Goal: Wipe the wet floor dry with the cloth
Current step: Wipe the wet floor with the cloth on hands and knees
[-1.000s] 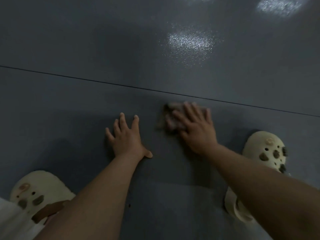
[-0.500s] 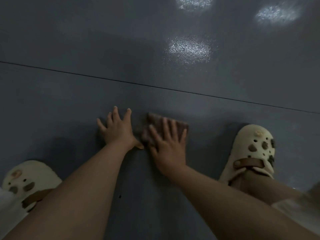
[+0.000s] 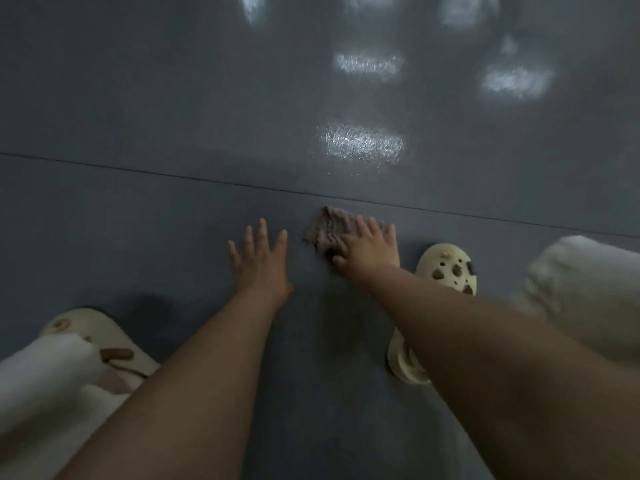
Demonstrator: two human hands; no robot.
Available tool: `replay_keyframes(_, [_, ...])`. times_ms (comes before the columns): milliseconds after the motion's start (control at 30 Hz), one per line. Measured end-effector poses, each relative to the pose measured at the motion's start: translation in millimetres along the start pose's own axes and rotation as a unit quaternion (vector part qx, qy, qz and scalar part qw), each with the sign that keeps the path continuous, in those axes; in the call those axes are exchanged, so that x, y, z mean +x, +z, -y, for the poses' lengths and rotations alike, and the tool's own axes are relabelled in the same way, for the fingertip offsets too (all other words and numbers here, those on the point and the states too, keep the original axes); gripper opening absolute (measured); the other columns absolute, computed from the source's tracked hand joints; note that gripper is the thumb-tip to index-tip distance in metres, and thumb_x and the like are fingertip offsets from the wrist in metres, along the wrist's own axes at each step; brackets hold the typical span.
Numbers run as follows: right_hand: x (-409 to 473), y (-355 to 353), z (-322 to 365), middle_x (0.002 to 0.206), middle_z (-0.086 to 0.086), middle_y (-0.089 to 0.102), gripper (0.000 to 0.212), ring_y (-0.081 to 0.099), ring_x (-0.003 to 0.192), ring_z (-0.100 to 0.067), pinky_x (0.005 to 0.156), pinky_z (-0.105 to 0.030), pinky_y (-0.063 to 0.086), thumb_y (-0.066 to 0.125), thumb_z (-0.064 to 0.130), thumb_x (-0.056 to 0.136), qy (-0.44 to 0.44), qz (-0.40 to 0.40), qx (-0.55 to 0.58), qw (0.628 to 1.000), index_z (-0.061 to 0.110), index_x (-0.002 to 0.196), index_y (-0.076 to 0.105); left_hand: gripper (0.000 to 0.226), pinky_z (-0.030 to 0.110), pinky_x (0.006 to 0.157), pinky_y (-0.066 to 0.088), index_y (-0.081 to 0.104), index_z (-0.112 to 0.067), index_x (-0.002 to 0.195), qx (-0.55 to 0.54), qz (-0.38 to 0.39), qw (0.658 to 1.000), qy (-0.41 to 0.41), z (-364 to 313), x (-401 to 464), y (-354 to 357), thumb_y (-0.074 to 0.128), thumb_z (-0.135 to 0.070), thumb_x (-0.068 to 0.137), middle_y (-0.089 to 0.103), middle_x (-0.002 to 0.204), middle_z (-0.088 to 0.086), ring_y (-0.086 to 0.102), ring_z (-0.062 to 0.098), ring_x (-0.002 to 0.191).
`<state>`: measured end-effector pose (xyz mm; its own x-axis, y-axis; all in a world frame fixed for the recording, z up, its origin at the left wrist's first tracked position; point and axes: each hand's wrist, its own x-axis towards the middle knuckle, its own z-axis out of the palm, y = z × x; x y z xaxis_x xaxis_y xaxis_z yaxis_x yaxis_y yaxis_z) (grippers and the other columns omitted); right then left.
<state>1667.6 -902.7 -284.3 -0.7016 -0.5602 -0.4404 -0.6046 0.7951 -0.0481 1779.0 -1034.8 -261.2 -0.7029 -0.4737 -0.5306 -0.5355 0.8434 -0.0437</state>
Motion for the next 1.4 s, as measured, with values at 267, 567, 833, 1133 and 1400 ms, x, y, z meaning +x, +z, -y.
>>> replay_keyframes(267, [-106.9, -25.9, 27.9, 0.144, -0.007, 0.037, 0.043, 0.025, 0.136, -0.025, 0.111, -0.039, 0.015, 0.051, 0.033, 0.089, -0.07, -0.082, 0.071, 0.992, 0.017, 0.128, 0.055, 0.079, 0.051, 0.116, -0.004, 0.004, -0.027, 0.152, 0.019, -0.07, 0.997, 0.033, -31.8, -86.8, -57.4, 0.055, -0.025, 0.092, -0.017, 0.158, 0.008, -0.014, 0.03, 0.145])
replay_keyframes(567, [-156.6, -43.4, 21.3, 0.14, -0.008, 0.04, 0.048, 0.028, 0.134, -0.024, 0.109, -0.04, 0.018, 0.049, 0.026, 0.088, -0.036, -0.109, 0.058, 0.992, 0.019, 0.135, 0.047, 0.081, 0.05, 0.115, -0.006, 0.004, -0.027, 0.151, -0.011, -0.117, 0.991, 0.059, -59.5, -132.1, -71.6, 0.057, -0.025, 0.09, -0.016, 0.158, 0.007, -0.015, 0.029, 0.145])
replay_keyframes(833, [-154.4, -42.6, 4.0, 0.145, -0.006, 0.034, 0.048, 0.023, 0.138, -0.025, 0.116, -0.043, 0.014, 0.049, 0.024, 0.09, 0.009, -0.063, 0.045, 0.997, 0.018, 0.137, 0.043, 0.082, 0.05, 0.116, -0.001, 0.005, -0.028, 0.151, -0.044, -0.085, 0.994, 0.056, -74.1, -111.7, -56.9, 0.059, -0.03, 0.09, -0.012, 0.159, 0.006, -0.011, 0.028, 0.145])
replay_keyframes(1133, [-89.4, -0.1, -7.8, 0.157, -0.007, 0.016, 0.053, 0.01, 0.145, -0.022, 0.118, -0.04, 0.01, 0.051, 0.023, 0.092, -0.024, -0.01, 0.085, 0.996, 0.018, 0.142, 0.035, 0.077, 0.054, 0.115, -0.004, 0.003, -0.028, 0.151, -0.04, -0.002, 0.998, 0.045, -92.1, -43.3, -7.9, 0.054, -0.027, 0.093, -0.013, 0.158, 0.009, -0.011, 0.031, 0.145])
replay_keyframes(1400, [-11.7, 27.4, -20.6, 0.159, -0.003, -0.009, 0.061, -0.008, 0.146, -0.022, 0.117, -0.036, -0.003, 0.04, 0.025, 0.099, -0.084, -0.004, 0.064, 0.994, 0.021, 0.151, 0.008, 0.104, 0.054, 0.115, -0.002, -0.017, -0.025, 0.149, -0.089, 0.081, 0.991, -0.05, -104.6, 12.7, 36.2, 0.064, -0.04, 0.086, -0.021, 0.155, 0.015, -0.01, 0.039, 0.144])
